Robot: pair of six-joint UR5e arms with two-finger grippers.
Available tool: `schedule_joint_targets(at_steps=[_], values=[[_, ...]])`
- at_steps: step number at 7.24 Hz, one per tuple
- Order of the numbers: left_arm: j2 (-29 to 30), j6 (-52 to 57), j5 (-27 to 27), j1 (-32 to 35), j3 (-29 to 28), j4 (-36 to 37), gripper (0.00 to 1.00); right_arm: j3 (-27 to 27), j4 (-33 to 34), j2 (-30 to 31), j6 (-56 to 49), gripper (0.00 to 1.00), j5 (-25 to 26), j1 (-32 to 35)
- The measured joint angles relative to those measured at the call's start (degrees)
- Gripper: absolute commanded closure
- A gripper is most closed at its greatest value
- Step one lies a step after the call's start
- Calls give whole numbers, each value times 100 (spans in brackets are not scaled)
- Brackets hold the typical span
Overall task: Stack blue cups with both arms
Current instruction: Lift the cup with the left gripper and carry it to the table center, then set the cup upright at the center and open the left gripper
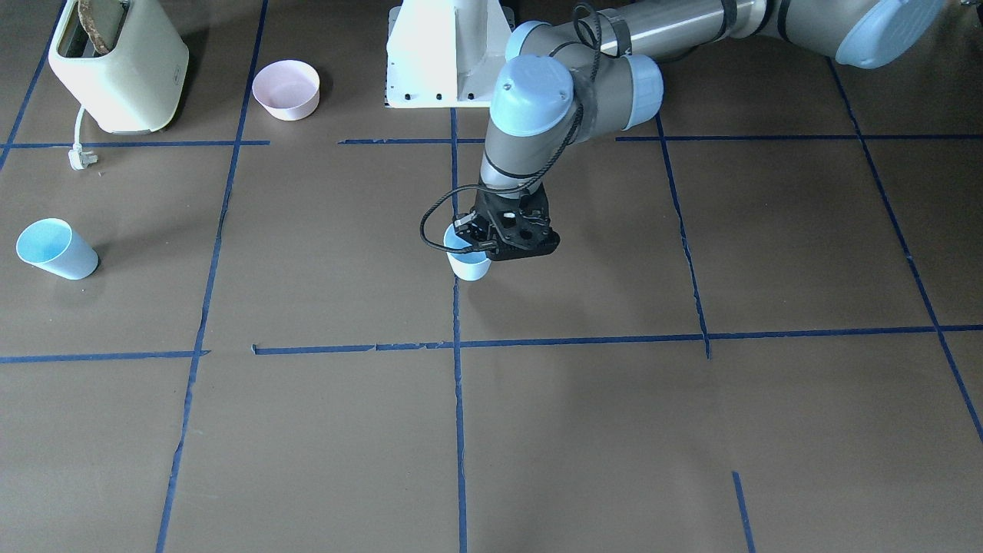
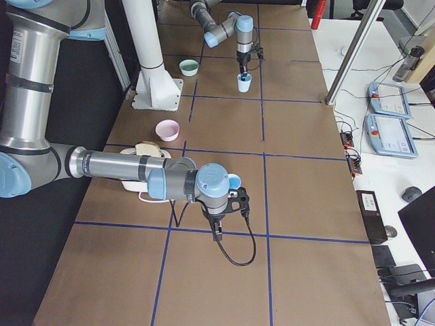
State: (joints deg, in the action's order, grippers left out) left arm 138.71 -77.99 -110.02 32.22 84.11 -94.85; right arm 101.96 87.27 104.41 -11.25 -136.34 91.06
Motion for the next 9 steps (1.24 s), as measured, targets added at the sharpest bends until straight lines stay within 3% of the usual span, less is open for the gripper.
schedule_joint_targets(at_steps=[2,5,6,8,9], values=[[269,-51,349,-259,-448,-202,100,0,-5,0,-2,0,-49,3],[231,51,405,-223,-552,-293,100,0,-5,0,-9,0,-56,3],[187,96,383,-164,-539,-293,90,0,-4,0,-9,0,-55,2],[105,123,371,-131,-519,-310,3,0,-6,0,-7,0,-53,0],[57,125,376,-133,-501,-333,0,0,-3,0,-5,0,-52,0]])
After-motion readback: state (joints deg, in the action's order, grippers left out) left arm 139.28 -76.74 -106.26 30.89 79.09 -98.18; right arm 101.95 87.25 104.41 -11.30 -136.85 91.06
